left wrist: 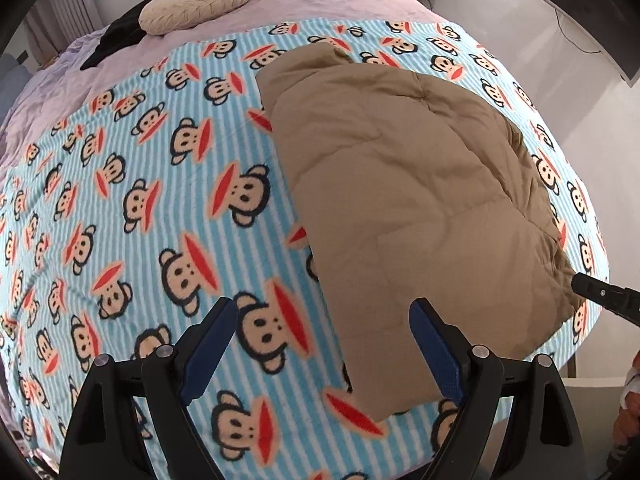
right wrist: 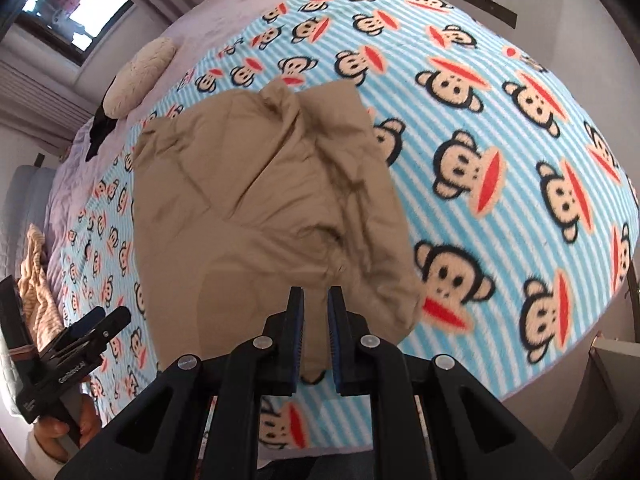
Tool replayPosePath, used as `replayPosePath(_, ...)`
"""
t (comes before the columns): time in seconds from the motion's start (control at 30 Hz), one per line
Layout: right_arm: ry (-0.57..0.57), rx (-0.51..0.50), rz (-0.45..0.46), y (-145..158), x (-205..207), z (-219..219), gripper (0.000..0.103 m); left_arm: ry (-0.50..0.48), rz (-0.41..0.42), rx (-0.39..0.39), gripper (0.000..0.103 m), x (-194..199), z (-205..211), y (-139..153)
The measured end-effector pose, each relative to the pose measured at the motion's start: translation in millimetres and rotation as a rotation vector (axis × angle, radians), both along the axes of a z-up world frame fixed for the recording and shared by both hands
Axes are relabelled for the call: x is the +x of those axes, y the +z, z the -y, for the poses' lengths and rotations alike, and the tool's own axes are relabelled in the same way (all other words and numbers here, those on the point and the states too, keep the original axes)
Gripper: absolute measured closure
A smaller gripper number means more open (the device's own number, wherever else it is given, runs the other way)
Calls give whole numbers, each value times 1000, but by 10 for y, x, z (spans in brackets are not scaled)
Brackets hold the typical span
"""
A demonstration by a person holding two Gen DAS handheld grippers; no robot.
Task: Fold large clothes
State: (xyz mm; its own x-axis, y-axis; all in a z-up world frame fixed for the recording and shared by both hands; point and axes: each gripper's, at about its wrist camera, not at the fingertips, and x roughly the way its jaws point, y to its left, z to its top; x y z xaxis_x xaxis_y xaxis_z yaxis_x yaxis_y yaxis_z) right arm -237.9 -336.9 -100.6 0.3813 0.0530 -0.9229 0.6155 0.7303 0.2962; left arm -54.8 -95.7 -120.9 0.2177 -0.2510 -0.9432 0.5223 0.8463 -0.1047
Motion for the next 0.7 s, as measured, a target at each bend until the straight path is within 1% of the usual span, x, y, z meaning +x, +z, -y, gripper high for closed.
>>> replayPosePath(0.03,2,4,0,7,5,-42,81,-5,4,-2,14,-11,-17,-1)
replayPosePath(0.07,3,3,0,5,-31,-20,73,-6,8,1,14,-17,-18,-1)
replayPosePath(0.1,4,1,1,5,-31,-32,67,-8,15,7,2,-20,-19,-3)
replayPosePath(0.13,6,-3,2,28,-21,-51,57,-7,19,13,0,-21,-15,-3)
replayPosePath(0.17,14,-7,6,53,6,-63,54,-5,28,8,0,-21,-10,10)
replayPosePath(0.23,40,-18,6,104,60,-52,54,-4,24,11,0,-4,16,2)
replayPosePath(0.3,76,-28,7,154,160,-23,52,20,14,25,0,44,40,-14)
replayPosePath(0.37,114,-35,1,186,268,51,44,47,-2,27,0,101,57,-26)
replayPosePath(0.4,127,-35,1,190,308,89,42,62,-10,28,0,135,70,-31)
replayPosePath(0.47,145,-28,-9,168,402,201,35,86,-20,33,0,193,109,-38)
replayPosePath(0.5,151,-19,-13,144,428,237,33,93,-22,35,0,211,126,-39)
replayPosePath(0.53,158,-8,-18,116,466,290,29,100,-24,38,0,231,153,-44)
replayPosePath(0.57,163,0,-23,85,502,343,21,104,-24,41,0,252,185,-48)
replayPosePath(0.6,167,5,-23,63,523,372,18,108,-22,45,0,264,210,-54)
replayPosePath(0.7,177,30,-32,-10,604,528,16,129,-25,61,0,292,272,-90)
